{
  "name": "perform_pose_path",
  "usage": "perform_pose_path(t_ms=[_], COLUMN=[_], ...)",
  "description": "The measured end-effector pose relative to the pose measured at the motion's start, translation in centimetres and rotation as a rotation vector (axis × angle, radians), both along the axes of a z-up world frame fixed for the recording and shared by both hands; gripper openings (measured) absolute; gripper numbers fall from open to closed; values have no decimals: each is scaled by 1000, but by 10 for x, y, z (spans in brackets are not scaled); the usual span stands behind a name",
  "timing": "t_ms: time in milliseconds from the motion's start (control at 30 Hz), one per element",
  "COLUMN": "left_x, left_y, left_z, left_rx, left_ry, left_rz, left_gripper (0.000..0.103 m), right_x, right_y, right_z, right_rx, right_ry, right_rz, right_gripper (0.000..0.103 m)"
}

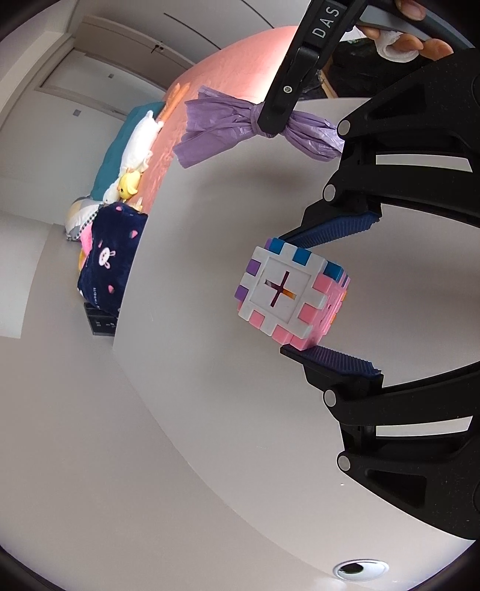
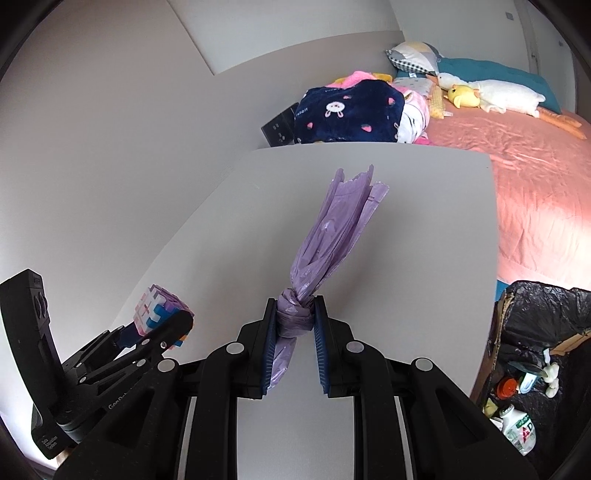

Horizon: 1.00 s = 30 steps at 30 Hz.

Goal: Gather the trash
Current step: 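Carry the pink cube and purple bag over the trash bin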

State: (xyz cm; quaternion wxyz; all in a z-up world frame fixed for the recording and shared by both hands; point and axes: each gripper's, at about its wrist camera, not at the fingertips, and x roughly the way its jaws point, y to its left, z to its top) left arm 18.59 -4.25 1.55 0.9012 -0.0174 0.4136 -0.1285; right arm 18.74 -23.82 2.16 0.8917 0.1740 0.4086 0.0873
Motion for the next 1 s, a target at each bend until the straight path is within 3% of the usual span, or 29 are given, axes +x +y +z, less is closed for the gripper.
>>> perform_pose_path(t_ms=[533,1000], left_x=[-72,-114], left_y=[-32,-77], left_z=[24,28], left_rx=[-13,-32], left_ry=[-27,-33], left_rz=[-45,-122], left_gripper=[51,52], right_x=[-87,-152], right_y=[-21,-58], right_z=[24,27], right_rx=[2,-9], right_ry=[-62,-86], right_rz=[-11,-66], right_gripper=[21,21])
